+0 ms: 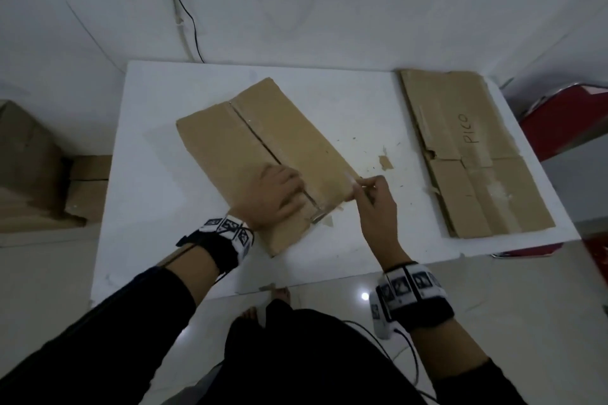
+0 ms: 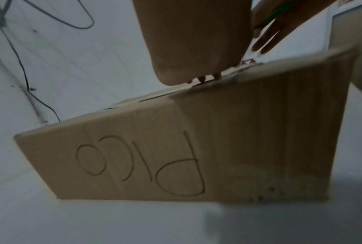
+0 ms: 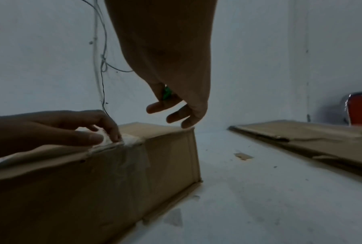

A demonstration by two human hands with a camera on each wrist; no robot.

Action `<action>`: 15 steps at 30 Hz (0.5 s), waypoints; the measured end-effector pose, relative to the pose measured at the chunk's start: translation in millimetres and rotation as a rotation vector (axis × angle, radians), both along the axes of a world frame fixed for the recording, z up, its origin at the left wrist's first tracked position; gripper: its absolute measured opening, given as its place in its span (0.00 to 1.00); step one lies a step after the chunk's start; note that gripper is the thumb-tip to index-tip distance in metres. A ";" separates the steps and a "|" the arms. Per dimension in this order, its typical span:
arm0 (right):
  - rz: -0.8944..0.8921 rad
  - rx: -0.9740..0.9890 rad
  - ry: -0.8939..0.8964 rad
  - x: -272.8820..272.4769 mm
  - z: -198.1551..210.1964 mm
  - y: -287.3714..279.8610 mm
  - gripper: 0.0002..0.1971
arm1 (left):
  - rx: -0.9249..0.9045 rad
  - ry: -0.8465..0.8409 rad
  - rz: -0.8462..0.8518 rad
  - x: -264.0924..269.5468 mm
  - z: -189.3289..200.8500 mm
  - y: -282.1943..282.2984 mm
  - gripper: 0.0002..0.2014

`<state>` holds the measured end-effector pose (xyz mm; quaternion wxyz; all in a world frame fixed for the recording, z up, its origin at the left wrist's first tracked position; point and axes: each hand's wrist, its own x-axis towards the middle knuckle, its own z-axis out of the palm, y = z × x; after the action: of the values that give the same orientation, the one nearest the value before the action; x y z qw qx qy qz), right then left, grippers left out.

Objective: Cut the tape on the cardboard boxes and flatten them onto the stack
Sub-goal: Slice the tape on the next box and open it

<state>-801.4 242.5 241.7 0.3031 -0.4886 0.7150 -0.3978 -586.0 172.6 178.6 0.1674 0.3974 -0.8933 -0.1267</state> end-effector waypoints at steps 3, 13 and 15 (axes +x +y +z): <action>-0.029 -0.018 -0.074 14.5 -19.3 -17.3 0.05 | 0.046 -0.120 -0.074 -8.4 9.8 -0.7 0.22; -0.030 0.002 -0.153 27.3 -42.1 -31.5 0.04 | 0.309 -0.431 -0.097 -31.6 52.5 -13.4 0.39; -0.010 0.012 -0.213 17.8 -36.0 -36.2 0.04 | 0.387 -0.415 -0.079 -30.9 54.0 -11.8 0.38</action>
<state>-783.7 206.3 205.8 0.3785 -0.4379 0.6835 -0.4448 -616.9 160.8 232.7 -0.1028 0.4042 -0.8826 -0.2172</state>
